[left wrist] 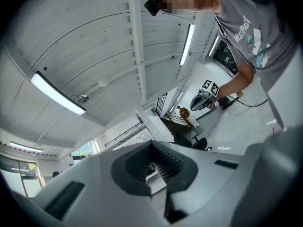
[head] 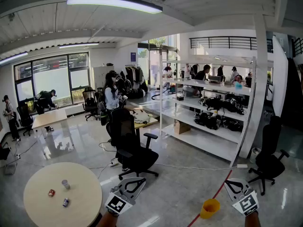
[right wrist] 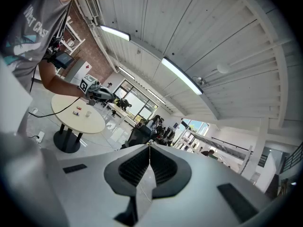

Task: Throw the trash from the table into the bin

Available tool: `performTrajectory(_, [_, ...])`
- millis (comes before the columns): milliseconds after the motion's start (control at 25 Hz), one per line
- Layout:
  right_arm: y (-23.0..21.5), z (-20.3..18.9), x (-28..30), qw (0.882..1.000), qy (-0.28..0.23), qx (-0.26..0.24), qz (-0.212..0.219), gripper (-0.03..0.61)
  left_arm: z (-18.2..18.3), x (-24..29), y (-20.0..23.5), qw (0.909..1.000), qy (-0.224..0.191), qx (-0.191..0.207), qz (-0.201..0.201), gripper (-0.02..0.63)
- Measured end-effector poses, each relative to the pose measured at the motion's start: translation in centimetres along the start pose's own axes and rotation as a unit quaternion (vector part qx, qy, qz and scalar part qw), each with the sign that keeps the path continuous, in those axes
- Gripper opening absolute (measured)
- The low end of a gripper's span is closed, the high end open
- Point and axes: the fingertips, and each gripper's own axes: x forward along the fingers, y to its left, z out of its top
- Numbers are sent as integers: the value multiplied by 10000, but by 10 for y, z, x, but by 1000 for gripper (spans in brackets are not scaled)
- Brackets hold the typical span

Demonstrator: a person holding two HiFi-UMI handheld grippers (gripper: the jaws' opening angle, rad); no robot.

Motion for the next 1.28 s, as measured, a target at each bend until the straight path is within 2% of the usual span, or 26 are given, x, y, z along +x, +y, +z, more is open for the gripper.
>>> performTrajectory(360, [17, 26, 76, 9998, -156, 82, 101, 8, -38, -29, 55, 9998, 106, 146, 116, 43])
performTrajectory(520, [53, 79, 116, 9997, -93, 148, 156, 8, -49, -88, 106, 9996, 179, 208, 84, 43])
performTrajectory(680, [46, 65, 159, 9990, -218, 211, 324, 8, -71, -84, 118, 9987, 365, 346, 131, 43])
performTrajectory(840, [58, 68, 199, 9978, -289, 137, 574, 8, -96, -116, 127, 9977, 541, 185, 371, 43])
performTrajectory(960, [95, 92, 227, 9966, -320, 147, 746, 8, -115, -166, 141, 9962, 641, 23, 583, 43])
performTrajectory(1160, [158, 141, 270, 9943, -487, -123, 937, 8, -149, -244, 164, 9911, 827, -250, 1009, 43])
performTrajectory(1280, [172, 164, 300, 9904, -705, -370, 1126, 8, -166, -265, 179, 9852, 840, -465, 1417, 43])
